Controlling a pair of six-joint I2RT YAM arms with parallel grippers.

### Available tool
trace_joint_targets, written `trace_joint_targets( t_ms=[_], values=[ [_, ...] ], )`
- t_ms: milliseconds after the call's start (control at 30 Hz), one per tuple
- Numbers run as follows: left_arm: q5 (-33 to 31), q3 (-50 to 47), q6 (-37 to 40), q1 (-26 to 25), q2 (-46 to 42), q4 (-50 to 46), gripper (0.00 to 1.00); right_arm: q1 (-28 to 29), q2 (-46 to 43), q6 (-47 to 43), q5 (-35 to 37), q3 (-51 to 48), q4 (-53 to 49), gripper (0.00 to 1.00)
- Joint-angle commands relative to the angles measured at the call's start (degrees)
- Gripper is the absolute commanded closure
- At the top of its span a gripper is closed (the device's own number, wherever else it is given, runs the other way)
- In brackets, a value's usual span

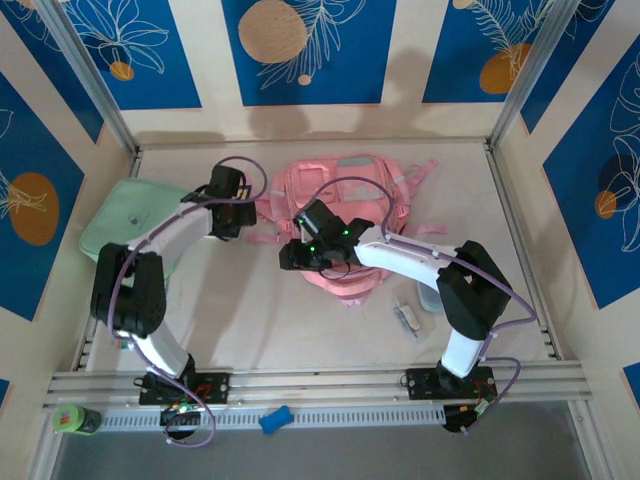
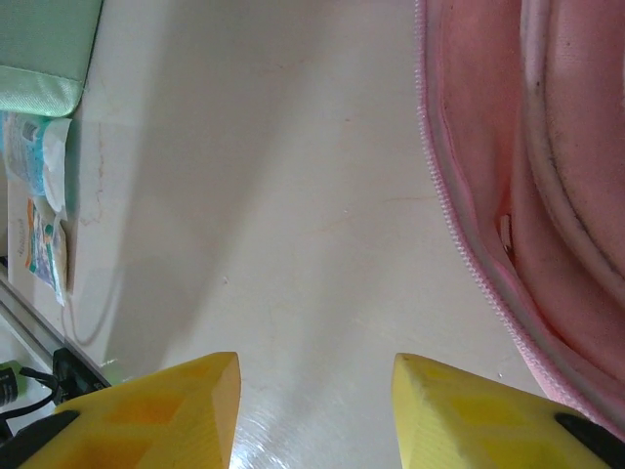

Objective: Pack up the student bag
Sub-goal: Move the book to the middle-left of the table.

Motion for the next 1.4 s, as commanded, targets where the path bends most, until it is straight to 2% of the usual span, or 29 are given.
trace_joint_targets(
  t_ms=[0,333,567,833,1067,1167,1367],
  values=[
    [-0.3,6.2,2.7,1.8,5.3,-0.8,0.17,-0.4,-1.8,-0.7,-0.5,-0.7,1.0,0.55],
    [0.0,26.4,2.9,4.6,24.0,-6.2,0.06,-0.8,-5.4,0.1,-0.5,-3.2,0.2,0.55],
    [1.4,36.2,2.9,6.3,31.8,-6.5,0.00,-1.3,-6.4,-0.3,0.1,-2.7,-1.3,0.55],
    [1.9,48.8,1.8,8.8,40.0,-14.2,0.01,-2.4,-7.1,-0.2,0.1,-3.0,-2.2,0.55],
    [3.7,49.4,-4.8,10.1,41.4,-18.6,0.00,-3.4,-7.4,0.2,-1.0,-3.1,-1.9,0.55],
    [4.5,48.4,-6.6,10.0,41.2,-20.8,0.04,-3.9,-7.7,0.0,-1.1,-3.4,-2.3,0.55],
    [7.1,33.2,-10.9,9.4,32.6,-13.5,0.10,-5.0,-8.8,-0.3,-1.8,-4.6,-2.1,0.55]
  ],
)
